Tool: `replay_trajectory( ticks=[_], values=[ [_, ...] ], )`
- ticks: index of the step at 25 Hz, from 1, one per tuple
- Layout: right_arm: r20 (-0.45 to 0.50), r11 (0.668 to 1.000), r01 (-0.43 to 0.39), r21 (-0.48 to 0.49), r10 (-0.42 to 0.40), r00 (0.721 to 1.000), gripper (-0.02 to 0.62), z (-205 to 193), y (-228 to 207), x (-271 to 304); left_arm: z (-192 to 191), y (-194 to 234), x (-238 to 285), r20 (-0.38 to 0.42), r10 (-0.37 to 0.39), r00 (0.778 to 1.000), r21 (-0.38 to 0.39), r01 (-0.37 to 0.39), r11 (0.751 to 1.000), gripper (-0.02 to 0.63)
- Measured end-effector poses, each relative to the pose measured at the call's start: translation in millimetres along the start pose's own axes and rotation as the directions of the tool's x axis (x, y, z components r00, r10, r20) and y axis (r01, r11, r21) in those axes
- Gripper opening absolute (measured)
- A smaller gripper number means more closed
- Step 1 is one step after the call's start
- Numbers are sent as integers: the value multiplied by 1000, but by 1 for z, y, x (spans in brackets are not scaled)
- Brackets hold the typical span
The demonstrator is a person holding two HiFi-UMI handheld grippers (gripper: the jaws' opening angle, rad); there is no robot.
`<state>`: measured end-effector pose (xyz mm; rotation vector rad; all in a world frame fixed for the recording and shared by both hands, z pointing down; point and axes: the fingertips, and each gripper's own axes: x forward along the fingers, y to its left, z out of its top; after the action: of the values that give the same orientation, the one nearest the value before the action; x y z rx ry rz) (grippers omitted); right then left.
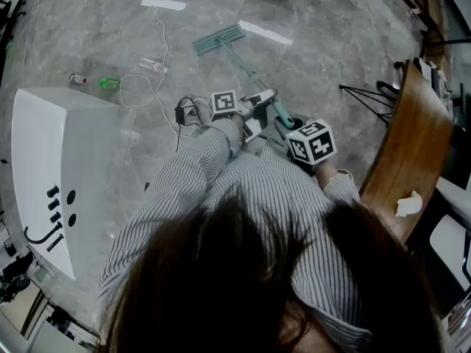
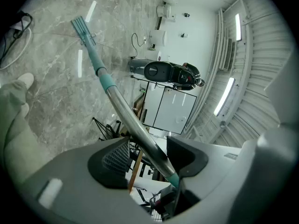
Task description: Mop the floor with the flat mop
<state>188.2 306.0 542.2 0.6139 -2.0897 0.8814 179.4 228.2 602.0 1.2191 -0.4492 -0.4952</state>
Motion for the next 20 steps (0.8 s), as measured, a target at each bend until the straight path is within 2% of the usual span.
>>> replay_trajectory(
  ticks=[4,9,16,18,20],
  values=[
    [26,999,15,-28,-15,1000,0,4,-11,-2,-2,-5,12,37,-44,998,10,44,999,236],
    [27,993,62,-101,-60,998,1,1,-13,-9,-7,-10,20,53,-34,998,21,33,999,225],
    [76,987,143,-77,-137,988,2,-3,-29,-29,-4,-7,23,88,-37,995,36,34,999,219],
    [112,990,128,-57,-121,986,5,0,-28,-37,-2,-10,22,104,-54,993,33,51,998,221],
    [148,994,99,-38,-92,985,43,3,-24,-49,0,-9,22,115,-61,992,34,57,998,222]
  ],
)
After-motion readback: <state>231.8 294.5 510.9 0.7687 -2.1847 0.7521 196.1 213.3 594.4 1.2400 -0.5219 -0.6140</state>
